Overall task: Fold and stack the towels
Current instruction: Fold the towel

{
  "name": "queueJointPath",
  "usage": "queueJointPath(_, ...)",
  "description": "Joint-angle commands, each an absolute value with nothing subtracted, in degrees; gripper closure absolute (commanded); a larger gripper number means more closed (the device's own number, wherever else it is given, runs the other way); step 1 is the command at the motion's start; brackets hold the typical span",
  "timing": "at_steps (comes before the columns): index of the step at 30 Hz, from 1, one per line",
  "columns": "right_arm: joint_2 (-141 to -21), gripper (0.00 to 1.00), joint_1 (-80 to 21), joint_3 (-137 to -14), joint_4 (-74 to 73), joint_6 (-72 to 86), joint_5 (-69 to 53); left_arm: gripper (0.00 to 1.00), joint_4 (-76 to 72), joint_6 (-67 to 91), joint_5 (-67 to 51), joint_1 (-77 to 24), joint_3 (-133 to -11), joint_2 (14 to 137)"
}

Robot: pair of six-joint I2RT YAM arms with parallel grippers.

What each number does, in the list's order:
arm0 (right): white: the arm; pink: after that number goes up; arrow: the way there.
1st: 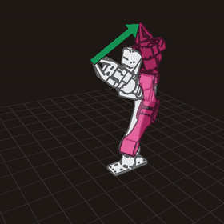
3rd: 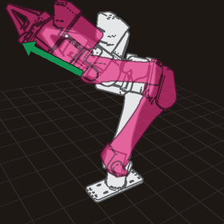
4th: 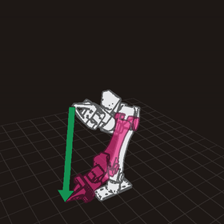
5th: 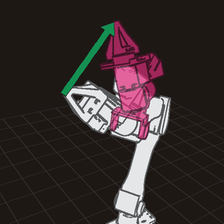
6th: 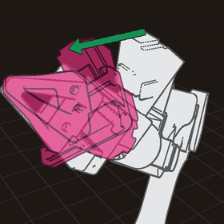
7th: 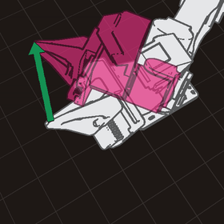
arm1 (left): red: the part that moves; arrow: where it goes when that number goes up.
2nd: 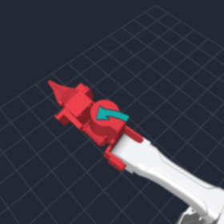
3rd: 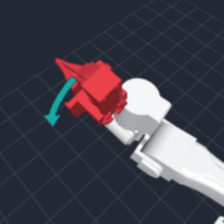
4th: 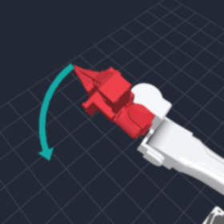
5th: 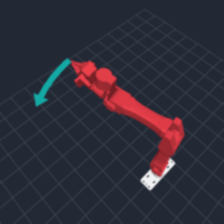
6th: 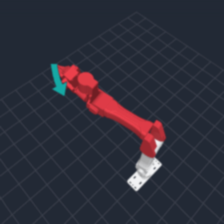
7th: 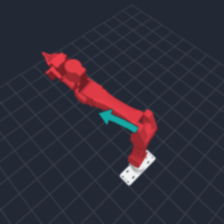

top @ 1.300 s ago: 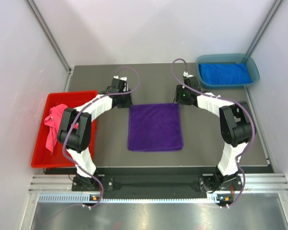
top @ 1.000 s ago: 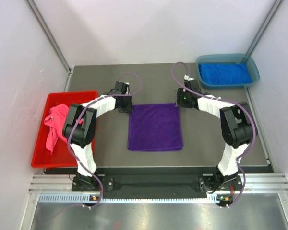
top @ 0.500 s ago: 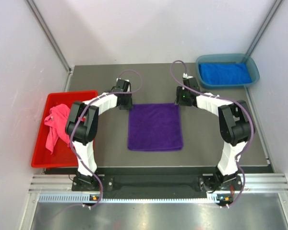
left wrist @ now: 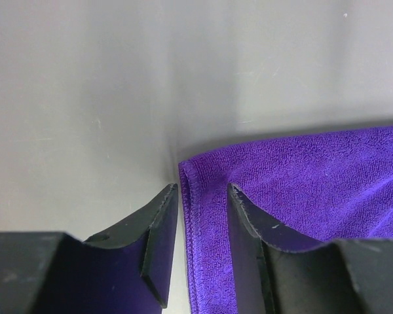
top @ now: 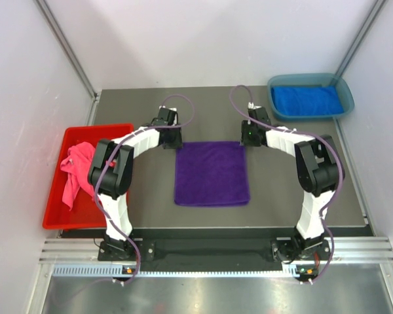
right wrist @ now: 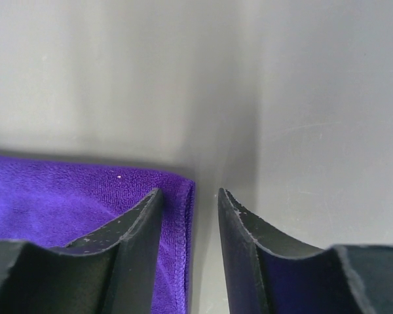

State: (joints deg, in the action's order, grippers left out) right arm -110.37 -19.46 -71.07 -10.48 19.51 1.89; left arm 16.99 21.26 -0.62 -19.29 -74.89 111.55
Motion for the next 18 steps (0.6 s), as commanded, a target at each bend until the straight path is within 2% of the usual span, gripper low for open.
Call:
queueJointPath(1,-111.53,0.61,-20.04,-74.0,-10.11,18.9,2.46,0.59,15.29,21.18,-1.58,-19.42,-75.85,108.63)
queueJointPath(9,-112.5,0.67,-20.13,-74.62,-10.37,18.72,2.55,0.59,16.96,20.74,-0.53,-19.42,-77.87,111.97)
queueJointPath(18,-111.36,0.68,-20.39,-73.3,-8.79,19.51,1.67,0.59,12.92,20.48,0.35,-19.42,-74.8,111.27)
